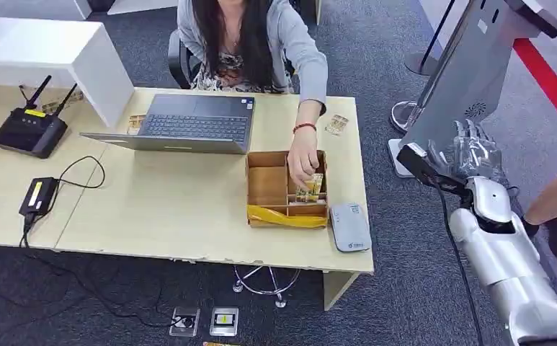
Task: Pass the card to the sensor for recognition and then transmit it.
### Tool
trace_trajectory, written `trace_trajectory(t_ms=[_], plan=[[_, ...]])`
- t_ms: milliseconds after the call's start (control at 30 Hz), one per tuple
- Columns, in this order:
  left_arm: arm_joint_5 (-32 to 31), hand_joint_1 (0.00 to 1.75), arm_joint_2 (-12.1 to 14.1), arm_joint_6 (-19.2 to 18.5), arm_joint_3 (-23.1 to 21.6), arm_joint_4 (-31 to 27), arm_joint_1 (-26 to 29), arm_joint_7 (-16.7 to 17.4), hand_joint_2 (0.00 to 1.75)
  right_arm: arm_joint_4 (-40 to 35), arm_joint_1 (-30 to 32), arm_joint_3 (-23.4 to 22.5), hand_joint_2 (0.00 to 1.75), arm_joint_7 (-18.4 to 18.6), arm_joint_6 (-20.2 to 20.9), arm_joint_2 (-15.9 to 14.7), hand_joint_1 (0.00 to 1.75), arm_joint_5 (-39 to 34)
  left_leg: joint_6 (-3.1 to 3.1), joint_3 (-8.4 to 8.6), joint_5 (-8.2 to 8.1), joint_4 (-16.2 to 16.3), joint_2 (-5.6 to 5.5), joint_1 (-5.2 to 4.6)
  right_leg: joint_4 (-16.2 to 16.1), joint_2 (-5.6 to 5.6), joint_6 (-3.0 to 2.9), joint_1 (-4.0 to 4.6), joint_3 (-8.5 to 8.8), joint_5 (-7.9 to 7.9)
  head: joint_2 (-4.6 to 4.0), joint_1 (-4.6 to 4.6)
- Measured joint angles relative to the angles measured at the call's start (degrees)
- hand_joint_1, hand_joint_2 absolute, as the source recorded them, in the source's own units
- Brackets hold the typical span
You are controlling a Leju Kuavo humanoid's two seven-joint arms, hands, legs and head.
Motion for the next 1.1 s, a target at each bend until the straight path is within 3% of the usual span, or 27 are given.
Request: trace_trajectory(t_ms=[267,500,533,700,1100], plan=[[-2.2,0.00,0.1,-1.5,-0.1,0.0,-0.1,-3.0,0.00,-4.9,3.8,-5.5,0.00,-1.2,3.3,-1.6,0.00,1.1,0.00,0.01,0.01,0.0,0.05,0.02,0.0,0.04,-0.01,0.02,0.03,0.00,0.00,0.02],[-2.9,0.00,0.5,-1.9,-0.1,-0.2,-0.1,-4.1,0.00,-12.5,6.1,-6.6,0.00,-2.5,7.6,-1.5,0.00,-0.2,0.00,0.01,0.01,0.0,0.05,0.02,0.0,0.05,-0.01,0.01,0.03,0.00,0.00,0.02],[-2.9,0.00,0.5,-1.9,-0.1,-0.2,-0.1,-4.0,0.00,-13.4,6.2,-6.5,1.75,-2.5,8.3,-1.4,0.00,-0.1,0.00,0.01,0.01,0.0,0.05,0.02,0.0,0.05,-0.01,0.01,0.04,0.00,0.00,0.00],[-3.0,0.00,0.8,-1.8,-0.1,-0.2,-0.1,-3.5,0.00,-18.5,7.7,-5.9,1.75,-2.5,11.1,-0.9,0.00,1.3,0.00,0.00,0.01,0.0,0.04,0.02,0.0,0.04,-0.01,0.02,0.05,0.00,0.00,0.00],[-3.0,0.00,1.0,-1.5,-0.1,-0.4,-0.1,-3.4,0.00,-26.1,9.5,-3.7,1.75,-2.0,11.6,0.7,0.00,1.6,0.00,0.00,0.01,0.0,0.03,0.02,0.0,0.03,-0.01,0.02,0.05,0.00,0.00,0.00]])
